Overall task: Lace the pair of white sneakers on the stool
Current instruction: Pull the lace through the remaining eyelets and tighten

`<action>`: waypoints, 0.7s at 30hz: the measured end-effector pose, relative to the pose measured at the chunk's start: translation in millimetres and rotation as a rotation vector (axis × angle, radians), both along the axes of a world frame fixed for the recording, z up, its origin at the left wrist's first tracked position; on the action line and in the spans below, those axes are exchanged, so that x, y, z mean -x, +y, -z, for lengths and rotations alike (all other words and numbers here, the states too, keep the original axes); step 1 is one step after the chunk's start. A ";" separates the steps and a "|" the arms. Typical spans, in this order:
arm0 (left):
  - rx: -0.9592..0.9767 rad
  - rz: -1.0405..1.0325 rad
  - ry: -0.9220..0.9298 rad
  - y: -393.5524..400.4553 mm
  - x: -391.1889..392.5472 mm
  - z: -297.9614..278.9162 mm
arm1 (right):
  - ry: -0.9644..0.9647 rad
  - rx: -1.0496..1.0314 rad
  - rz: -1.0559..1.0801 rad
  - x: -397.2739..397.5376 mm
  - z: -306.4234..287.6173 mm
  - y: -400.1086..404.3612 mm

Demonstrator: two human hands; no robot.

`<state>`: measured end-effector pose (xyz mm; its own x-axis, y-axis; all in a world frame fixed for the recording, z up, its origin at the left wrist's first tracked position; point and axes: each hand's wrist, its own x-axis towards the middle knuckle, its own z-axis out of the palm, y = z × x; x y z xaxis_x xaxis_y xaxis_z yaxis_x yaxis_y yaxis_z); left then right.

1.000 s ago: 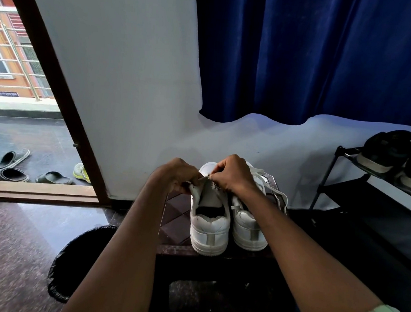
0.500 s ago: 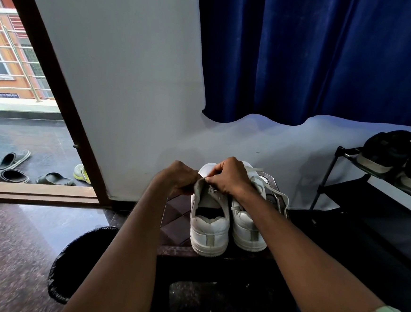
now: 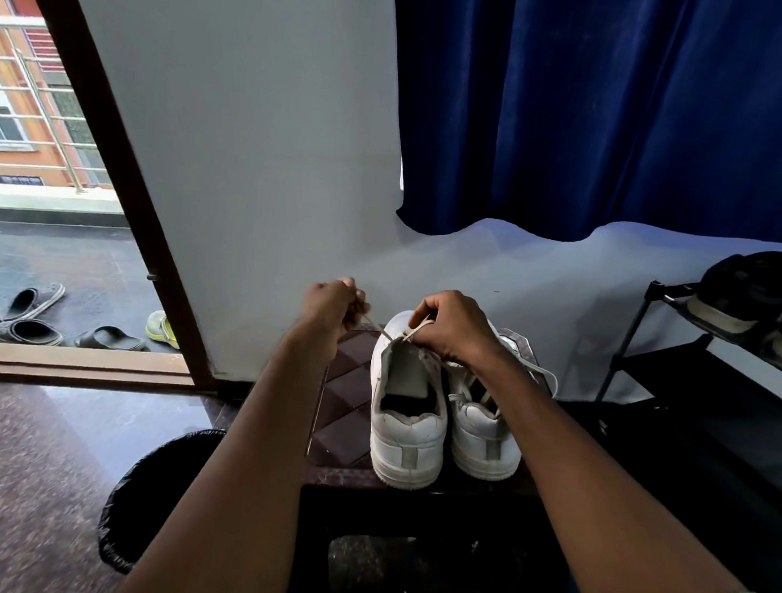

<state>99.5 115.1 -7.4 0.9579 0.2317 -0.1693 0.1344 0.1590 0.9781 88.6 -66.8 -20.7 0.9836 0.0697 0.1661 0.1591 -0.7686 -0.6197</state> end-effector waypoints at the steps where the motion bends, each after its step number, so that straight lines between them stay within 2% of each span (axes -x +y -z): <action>1: -0.100 -0.030 -0.047 4.9 -2.9 0.2 | 0.003 0.002 0.008 -0.3 -0.6 -0.5; 4: -0.640 0.042 -0.158 11.1 -8.5 1.4 | 0.013 0.004 0.020 -0.9 -1.7 -2.1; 7: -1.041 0.304 0.062 1.2 -1.3 12.0 | 0.011 -0.006 0.010 -0.5 -1.1 -2.1; 9: -1.194 0.365 0.104 -3.4 -1.5 17.1 | 0.005 -0.014 0.009 -0.1 -0.8 -2.1; 10: -1.166 0.374 0.054 -5.2 -3.3 17.0 | 0.003 -0.015 0.008 -0.2 -0.6 -2.4; 11: -1.031 0.360 -0.038 -5.4 -5.0 16.2 | 0.003 -0.014 0.006 -0.3 -0.3 -3.0; 14: -0.458 0.287 -0.263 -6.8 -0.2 3.6 | 0.005 -0.018 -0.016 0.1 0.0 -3.8; 16: -0.174 0.300 -0.312 -7.8 3.8 0.4 | 0.007 -0.019 -0.025 1.1 -0.1 -3.6; 17: -0.124 0.300 -0.305 -8.5 5.4 -0.2 | 0.007 -0.021 -0.023 1.2 0.0 -3.5; 18: -0.191 0.273 -0.299 -8.2 2.2 1.6 | 0.009 -0.025 -0.018 0.9 -0.1 -3.3; 21: -0.932 0.167 -0.266 -6.8 -12.9 18.6 | 0.010 -0.037 -0.028 0.1 -0.7 -4.1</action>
